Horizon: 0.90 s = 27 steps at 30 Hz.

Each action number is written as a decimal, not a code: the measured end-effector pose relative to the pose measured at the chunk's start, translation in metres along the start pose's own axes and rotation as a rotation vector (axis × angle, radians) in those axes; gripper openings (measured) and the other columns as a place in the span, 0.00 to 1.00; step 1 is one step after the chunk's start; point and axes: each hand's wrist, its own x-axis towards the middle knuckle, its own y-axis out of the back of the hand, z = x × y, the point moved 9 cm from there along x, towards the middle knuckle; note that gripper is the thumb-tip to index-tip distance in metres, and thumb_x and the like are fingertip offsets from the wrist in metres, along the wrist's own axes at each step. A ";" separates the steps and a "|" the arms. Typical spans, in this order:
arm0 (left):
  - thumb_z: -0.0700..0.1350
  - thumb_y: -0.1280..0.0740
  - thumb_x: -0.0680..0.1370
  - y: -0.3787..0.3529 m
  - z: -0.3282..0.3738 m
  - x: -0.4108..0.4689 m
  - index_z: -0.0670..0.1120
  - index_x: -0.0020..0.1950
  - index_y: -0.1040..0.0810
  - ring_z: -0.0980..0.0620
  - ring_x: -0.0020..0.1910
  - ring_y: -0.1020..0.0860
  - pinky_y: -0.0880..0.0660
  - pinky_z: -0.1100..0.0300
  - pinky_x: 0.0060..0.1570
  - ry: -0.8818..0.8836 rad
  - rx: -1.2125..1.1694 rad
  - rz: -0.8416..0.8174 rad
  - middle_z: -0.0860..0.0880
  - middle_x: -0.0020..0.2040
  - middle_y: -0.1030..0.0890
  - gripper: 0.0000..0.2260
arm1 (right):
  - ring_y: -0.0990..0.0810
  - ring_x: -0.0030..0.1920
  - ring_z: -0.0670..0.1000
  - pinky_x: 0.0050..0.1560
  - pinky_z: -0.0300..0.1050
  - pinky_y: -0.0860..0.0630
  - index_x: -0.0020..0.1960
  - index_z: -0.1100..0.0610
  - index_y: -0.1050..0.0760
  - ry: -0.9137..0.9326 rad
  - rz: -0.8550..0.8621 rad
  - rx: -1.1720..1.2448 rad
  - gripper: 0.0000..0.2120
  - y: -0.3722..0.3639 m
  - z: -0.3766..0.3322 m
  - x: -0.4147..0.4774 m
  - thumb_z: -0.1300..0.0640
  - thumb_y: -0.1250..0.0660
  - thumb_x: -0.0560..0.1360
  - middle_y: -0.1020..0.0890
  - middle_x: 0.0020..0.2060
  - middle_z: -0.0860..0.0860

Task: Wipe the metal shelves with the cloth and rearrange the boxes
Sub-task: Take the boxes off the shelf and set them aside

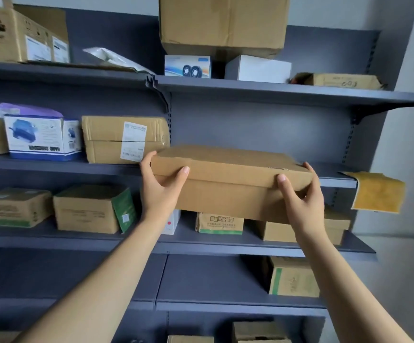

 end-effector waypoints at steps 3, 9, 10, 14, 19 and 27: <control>0.52 0.23 0.73 0.022 -0.001 -0.024 0.58 0.72 0.34 0.76 0.58 0.30 0.35 0.78 0.54 0.042 0.014 -0.013 0.72 0.61 0.30 0.31 | 0.24 0.65 0.48 0.70 0.55 0.28 0.76 0.41 0.35 -0.030 -0.007 -0.015 0.34 0.011 0.000 -0.033 0.37 0.28 0.74 0.22 0.66 0.45; 0.56 0.24 0.73 0.054 -0.041 -0.076 0.58 0.73 0.35 0.55 0.59 0.29 0.32 0.59 0.55 0.235 0.131 -0.067 0.60 0.61 0.29 0.32 | 0.26 0.67 0.55 0.69 0.58 0.28 0.76 0.43 0.35 -0.180 -0.058 -0.133 0.36 0.014 0.042 -0.091 0.33 0.29 0.72 0.23 0.67 0.49; 0.56 0.24 0.73 0.058 -0.054 -0.085 0.59 0.72 0.35 0.54 0.59 0.29 0.32 0.58 0.55 0.277 0.158 -0.084 0.59 0.61 0.29 0.32 | 0.26 0.68 0.56 0.69 0.59 0.28 0.76 0.44 0.35 -0.222 -0.077 -0.152 0.39 0.013 0.056 -0.101 0.30 0.29 0.70 0.23 0.67 0.50; 0.55 0.23 0.72 0.073 -0.110 -0.126 0.56 0.72 0.34 0.51 0.58 0.27 0.31 0.58 0.53 0.437 0.224 -0.134 0.53 0.65 0.26 0.32 | 0.24 0.66 0.58 0.69 0.58 0.28 0.75 0.50 0.32 -0.413 -0.155 -0.207 0.42 0.010 0.117 -0.148 0.29 0.28 0.69 0.21 0.65 0.53; 0.57 0.23 0.72 0.084 -0.167 -0.164 0.56 0.74 0.36 0.47 0.62 0.27 0.30 0.55 0.55 0.560 0.288 -0.193 0.51 0.69 0.27 0.34 | 0.22 0.62 0.59 0.64 0.54 0.26 0.68 0.56 0.27 -0.510 -0.180 -0.304 0.33 0.009 0.173 -0.186 0.34 0.29 0.72 0.18 0.59 0.54; 0.57 0.24 0.73 0.078 -0.233 -0.180 0.56 0.73 0.35 0.50 0.55 0.29 0.31 0.56 0.51 0.595 0.364 -0.199 0.54 0.62 0.28 0.32 | 0.22 0.62 0.56 0.67 0.58 0.26 0.70 0.54 0.28 -0.563 -0.210 -0.285 0.47 -0.009 0.246 -0.198 0.23 0.31 0.62 0.19 0.60 0.51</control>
